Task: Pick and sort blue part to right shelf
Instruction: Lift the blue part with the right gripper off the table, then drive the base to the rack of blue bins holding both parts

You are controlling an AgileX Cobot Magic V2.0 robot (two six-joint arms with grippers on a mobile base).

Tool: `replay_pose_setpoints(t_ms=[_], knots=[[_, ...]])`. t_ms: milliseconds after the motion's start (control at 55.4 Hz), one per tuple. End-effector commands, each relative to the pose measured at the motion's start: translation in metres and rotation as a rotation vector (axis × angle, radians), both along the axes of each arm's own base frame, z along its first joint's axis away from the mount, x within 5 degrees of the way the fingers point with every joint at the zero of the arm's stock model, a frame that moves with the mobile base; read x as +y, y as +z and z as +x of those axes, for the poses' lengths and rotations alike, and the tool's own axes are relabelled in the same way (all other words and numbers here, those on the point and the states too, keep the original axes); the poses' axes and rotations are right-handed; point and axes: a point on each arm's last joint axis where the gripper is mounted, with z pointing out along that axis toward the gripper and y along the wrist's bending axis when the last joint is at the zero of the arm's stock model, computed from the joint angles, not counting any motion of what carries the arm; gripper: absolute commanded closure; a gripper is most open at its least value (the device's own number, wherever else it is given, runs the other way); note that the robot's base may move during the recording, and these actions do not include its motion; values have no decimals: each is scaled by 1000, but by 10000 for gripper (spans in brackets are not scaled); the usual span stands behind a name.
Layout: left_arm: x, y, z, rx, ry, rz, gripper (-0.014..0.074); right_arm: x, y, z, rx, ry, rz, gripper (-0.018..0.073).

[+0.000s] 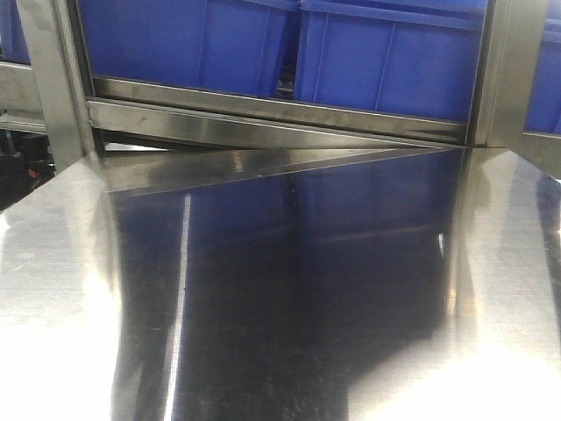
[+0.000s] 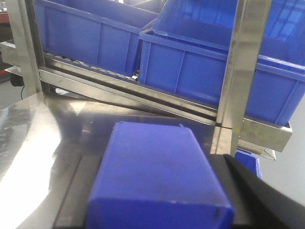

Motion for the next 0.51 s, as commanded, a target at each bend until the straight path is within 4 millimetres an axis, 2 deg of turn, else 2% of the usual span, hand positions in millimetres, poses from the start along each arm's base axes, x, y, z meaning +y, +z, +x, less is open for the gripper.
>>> replay_pose_setpoints(t_ms=[0,487], knots=[[1,16,-3,-118,-1,-38,275,0,16,-2,-117,11,8,281],[1,16,-3,-118,-1,-38,275,0,16,-2,-117,11,8,281]])
